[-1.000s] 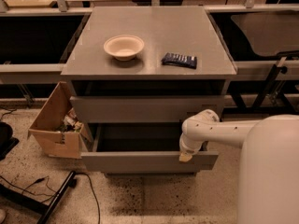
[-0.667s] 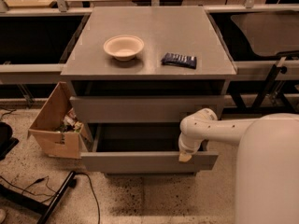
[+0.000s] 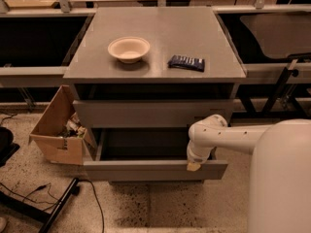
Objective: Open middle drawer
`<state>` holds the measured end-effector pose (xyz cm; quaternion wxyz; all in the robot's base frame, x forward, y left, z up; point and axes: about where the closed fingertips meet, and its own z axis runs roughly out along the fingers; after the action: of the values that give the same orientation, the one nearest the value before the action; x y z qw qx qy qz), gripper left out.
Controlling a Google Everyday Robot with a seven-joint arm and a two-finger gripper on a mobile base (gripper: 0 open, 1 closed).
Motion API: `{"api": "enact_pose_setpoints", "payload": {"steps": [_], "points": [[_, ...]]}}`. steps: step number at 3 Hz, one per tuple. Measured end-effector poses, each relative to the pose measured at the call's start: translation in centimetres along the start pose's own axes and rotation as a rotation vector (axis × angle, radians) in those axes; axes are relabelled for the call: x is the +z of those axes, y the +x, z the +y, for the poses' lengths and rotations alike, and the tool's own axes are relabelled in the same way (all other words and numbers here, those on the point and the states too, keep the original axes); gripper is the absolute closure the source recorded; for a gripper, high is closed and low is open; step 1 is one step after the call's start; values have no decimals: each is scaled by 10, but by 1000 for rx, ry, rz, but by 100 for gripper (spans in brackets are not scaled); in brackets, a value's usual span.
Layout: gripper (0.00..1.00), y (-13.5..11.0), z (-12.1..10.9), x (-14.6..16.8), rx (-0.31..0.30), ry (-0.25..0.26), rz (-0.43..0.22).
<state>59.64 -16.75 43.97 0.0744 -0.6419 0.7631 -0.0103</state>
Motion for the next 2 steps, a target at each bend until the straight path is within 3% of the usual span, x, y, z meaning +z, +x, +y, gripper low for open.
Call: {"api": "enact_pose_setpoints", "payload": {"steps": [1,2], "points": [[100,3,3,-2,3,-6,3],[100,19,23,-6,21,-54,22]]}}
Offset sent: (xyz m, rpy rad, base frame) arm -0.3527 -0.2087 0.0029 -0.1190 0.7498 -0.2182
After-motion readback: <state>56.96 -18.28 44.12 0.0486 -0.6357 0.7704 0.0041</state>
